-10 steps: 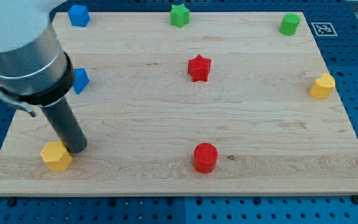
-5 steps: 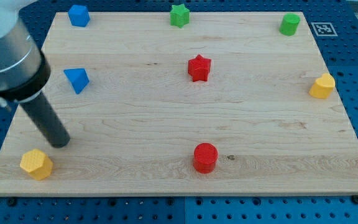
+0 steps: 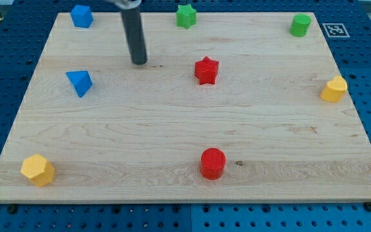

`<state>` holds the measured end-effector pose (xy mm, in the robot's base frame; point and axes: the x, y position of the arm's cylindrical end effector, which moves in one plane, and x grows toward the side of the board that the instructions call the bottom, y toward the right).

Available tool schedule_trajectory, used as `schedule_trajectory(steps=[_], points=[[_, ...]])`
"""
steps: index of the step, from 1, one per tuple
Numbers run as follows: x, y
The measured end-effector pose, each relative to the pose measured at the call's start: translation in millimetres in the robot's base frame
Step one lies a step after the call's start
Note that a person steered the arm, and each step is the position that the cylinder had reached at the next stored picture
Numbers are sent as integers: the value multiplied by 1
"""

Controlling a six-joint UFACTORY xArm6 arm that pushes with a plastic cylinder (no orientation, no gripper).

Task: Move the red star to the right bottom

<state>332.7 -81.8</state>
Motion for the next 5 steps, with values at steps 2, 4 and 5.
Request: schedule_trajectory(steps=[2,4,5], points=[[22,104],[35,140],[45,137]])
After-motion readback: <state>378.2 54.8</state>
